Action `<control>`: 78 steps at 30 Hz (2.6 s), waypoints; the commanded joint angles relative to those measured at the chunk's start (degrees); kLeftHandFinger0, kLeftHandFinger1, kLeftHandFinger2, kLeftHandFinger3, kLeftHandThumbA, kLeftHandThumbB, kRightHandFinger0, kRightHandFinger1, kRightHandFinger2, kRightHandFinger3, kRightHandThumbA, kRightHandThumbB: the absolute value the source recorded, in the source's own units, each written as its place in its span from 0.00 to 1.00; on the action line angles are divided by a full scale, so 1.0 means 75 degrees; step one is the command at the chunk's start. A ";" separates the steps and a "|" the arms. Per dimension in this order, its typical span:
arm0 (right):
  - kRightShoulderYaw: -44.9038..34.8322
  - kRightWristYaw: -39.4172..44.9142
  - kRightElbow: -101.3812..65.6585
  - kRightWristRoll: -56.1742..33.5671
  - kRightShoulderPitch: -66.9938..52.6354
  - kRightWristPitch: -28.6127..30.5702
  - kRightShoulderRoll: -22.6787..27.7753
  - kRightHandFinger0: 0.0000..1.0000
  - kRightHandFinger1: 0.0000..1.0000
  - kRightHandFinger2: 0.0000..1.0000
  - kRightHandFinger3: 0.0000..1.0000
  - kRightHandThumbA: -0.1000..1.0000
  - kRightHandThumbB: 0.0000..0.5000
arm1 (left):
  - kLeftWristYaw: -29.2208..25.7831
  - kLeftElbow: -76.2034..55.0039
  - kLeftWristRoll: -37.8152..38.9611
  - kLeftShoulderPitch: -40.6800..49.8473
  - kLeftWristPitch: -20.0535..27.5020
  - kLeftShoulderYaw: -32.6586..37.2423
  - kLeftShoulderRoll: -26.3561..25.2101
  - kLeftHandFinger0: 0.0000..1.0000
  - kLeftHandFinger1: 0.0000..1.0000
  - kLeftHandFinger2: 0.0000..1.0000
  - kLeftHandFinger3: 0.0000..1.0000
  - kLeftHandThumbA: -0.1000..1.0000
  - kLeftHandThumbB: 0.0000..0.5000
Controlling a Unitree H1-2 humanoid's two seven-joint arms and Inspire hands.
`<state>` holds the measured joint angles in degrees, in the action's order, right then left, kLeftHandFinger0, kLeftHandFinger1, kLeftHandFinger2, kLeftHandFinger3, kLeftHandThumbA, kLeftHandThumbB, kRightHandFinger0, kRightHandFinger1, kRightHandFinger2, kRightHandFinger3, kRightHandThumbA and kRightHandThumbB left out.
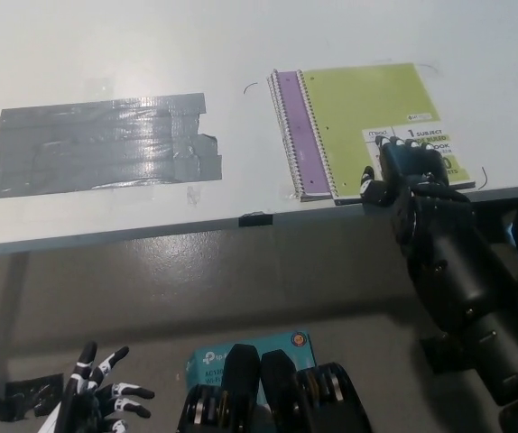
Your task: The robot uses its right hand to align two notebooks stacked together until they are fully overlapped
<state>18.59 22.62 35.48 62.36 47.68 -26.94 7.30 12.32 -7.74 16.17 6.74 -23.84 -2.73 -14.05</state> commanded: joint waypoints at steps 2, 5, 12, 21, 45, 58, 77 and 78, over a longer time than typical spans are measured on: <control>0.0102 0.0585 0.0227 -0.0096 0.0166 0.0002 -0.0312 1.00 1.00 1.00 1.00 1.00 0.97 | 0.0114 -0.0124 -0.0022 -0.0056 0.0174 0.0017 -0.0031 0.34 0.43 0.49 1.00 1.00 1.00; 0.0044 0.0668 0.0193 -0.0003 0.0177 0.0002 -0.0369 1.00 1.00 1.00 1.00 1.00 0.97 | 0.0093 -0.0122 -0.0051 -0.0075 0.0173 0.0030 -0.0001 0.32 0.42 0.48 1.00 1.00 1.00; -0.0012 0.0762 0.0053 0.0113 0.0166 0.0002 -0.0469 1.00 1.00 1.00 1.00 1.00 0.94 | 0.0122 -0.0168 -0.0022 -0.0074 0.0142 0.0031 -0.0005 0.36 0.43 0.49 1.00 1.00 1.00; -0.0111 0.0714 0.0117 0.0151 0.0240 0.0002 -0.0619 1.00 1.00 1.00 1.00 1.00 0.98 | 0.0098 -0.0212 -0.0039 -0.0066 0.0102 0.0033 0.0003 0.33 0.43 0.49 1.00 1.00 1.00; -0.2431 -0.0307 0.0552 0.1775 0.0125 0.0002 -0.1738 1.00 1.00 1.00 1.00 1.00 0.84 | 0.0121 -0.0170 -0.0104 0.0012 0.0248 0.0113 0.0105 0.31 0.42 0.47 1.00 1.00 1.00; -0.2921 -0.0407 0.0619 0.2022 0.0141 0.0002 -0.1912 1.00 1.00 1.00 1.00 1.00 0.81 | 0.0132 -0.0175 -0.0145 -0.0019 0.0245 0.0141 0.0106 0.32 0.43 0.47 1.00 1.00 1.00; -0.1609 0.0093 0.0542 0.0866 0.0375 0.0002 -0.0972 1.00 1.00 1.00 1.00 1.00 0.94 | 0.0146 -0.0251 -0.0202 -0.0143 0.0224 0.0269 0.0125 0.21 0.41 0.47 1.00 1.00 1.00; -0.1562 0.0098 0.0537 0.0842 0.0375 0.0002 -0.0948 1.00 1.00 1.00 1.00 1.00 0.94 | 0.0143 -0.0256 -0.0200 -0.0143 0.0214 0.0275 0.0131 0.21 0.40 0.47 1.00 1.00 1.00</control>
<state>5.55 20.50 39.80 72.00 49.29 -26.67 -0.77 12.65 -7.95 14.95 6.13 -23.81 -0.86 -12.94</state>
